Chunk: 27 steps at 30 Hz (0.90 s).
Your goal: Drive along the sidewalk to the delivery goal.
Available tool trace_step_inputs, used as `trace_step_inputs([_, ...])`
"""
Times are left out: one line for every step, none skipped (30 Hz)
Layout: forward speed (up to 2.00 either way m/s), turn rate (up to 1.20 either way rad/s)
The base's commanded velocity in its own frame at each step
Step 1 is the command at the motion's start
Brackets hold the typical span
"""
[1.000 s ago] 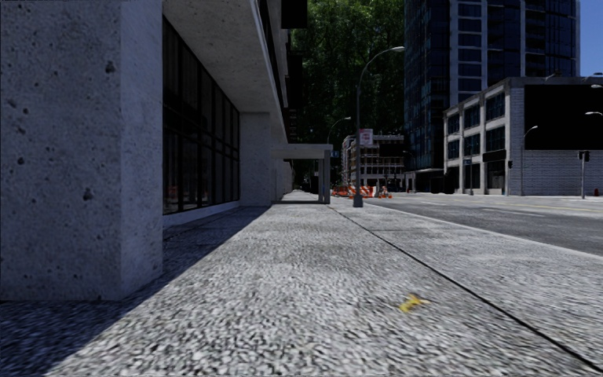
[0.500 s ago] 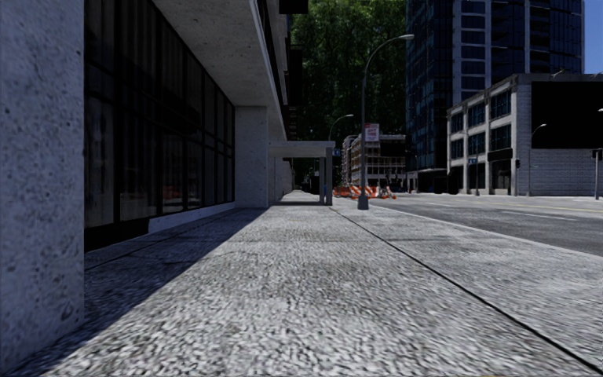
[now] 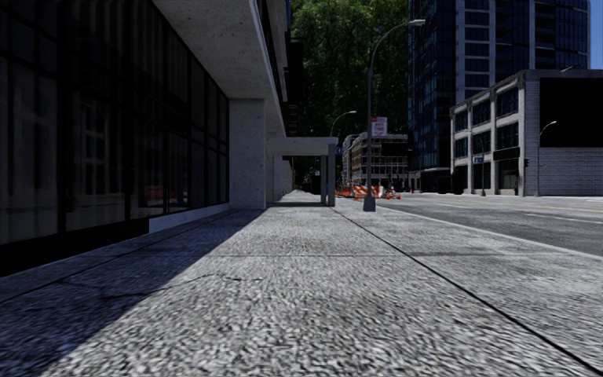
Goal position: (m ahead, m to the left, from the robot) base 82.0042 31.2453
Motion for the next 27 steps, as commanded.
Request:
trace_step_inputs([2.00, 0.00])
trace_step_inputs([2.00, 0.00])
trace_step_inputs([2.00, 0.00])
trace_step_inputs([2.00, 0.00])
trace_step_inputs([2.00, 0.00])
trace_step_inputs([2.00, 0.00])
trace_step_inputs([2.00, 0.00])
trace_step_inputs([2.00, 0.00])
trace_step_inputs([2.00, 0.00])
trace_step_inputs([2.00, 0.00])
trace_step_inputs([2.00, 0.00])
trace_step_inputs([2.00, 0.00])
trace_step_inputs([2.00, 0.00])
trace_step_inputs([2.00, 0.00])
trace_step_inputs([2.00, 0.00])
trace_step_inputs([2.00, 0.00])
trace_step_inputs([2.00, 0.00])
trace_step_inputs([2.00, 0.00])
trace_step_inputs([2.00, 0.00])
trace_step_inputs([2.00, 0.00])
trace_step_inputs([2.00, 0.00])
trace_step_inputs([2.00, 0.00])
trace_step_inputs([2.00, 0.00])
trace_step_inputs([2.00, 0.04])
trace_step_inputs([2.00, 0.10])
trace_step_inputs([2.00, 0.10])
trace_step_inputs([2.00, 0.12])
